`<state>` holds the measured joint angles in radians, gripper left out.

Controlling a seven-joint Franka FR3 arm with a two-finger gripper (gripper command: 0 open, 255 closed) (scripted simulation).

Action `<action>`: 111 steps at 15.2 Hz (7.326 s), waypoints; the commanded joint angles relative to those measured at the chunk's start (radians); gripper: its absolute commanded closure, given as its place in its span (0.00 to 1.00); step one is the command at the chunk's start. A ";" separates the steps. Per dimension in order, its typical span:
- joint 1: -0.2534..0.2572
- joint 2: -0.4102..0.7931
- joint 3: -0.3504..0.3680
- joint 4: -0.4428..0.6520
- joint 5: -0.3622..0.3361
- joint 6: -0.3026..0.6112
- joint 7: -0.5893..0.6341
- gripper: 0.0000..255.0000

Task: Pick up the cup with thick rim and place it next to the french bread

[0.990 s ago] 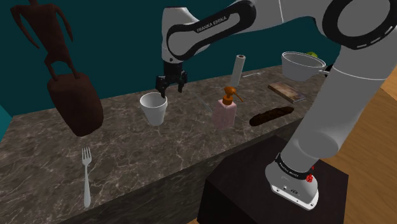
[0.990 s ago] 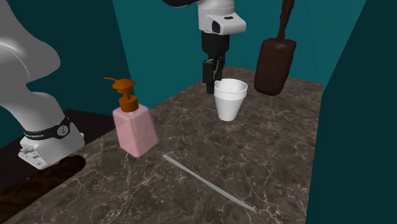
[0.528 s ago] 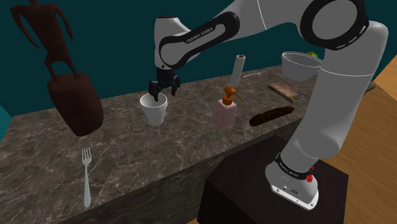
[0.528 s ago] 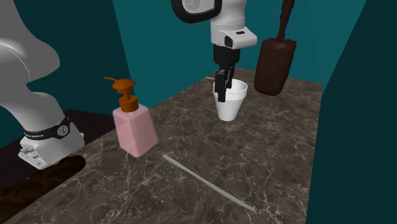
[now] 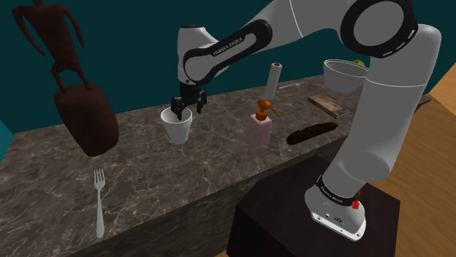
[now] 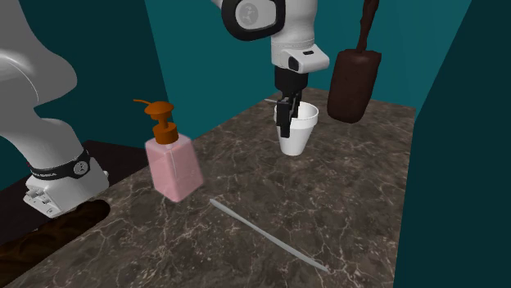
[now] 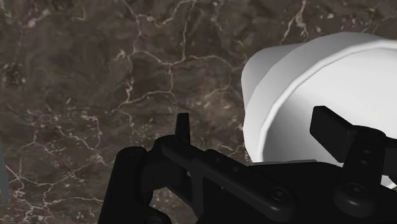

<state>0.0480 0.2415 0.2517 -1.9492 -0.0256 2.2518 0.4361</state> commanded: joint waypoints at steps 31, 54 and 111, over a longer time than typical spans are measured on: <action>-0.007 -0.089 0.006 0.147 0.026 -0.233 -0.011 1.00; -0.030 -0.170 -0.006 0.318 0.050 -0.484 -0.048 1.00; -0.433 -0.534 -0.980 0.000 -0.093 -0.550 -1.379 1.00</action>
<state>-0.3850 -0.3026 -0.7181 -1.9483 -0.1225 1.6901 -0.9302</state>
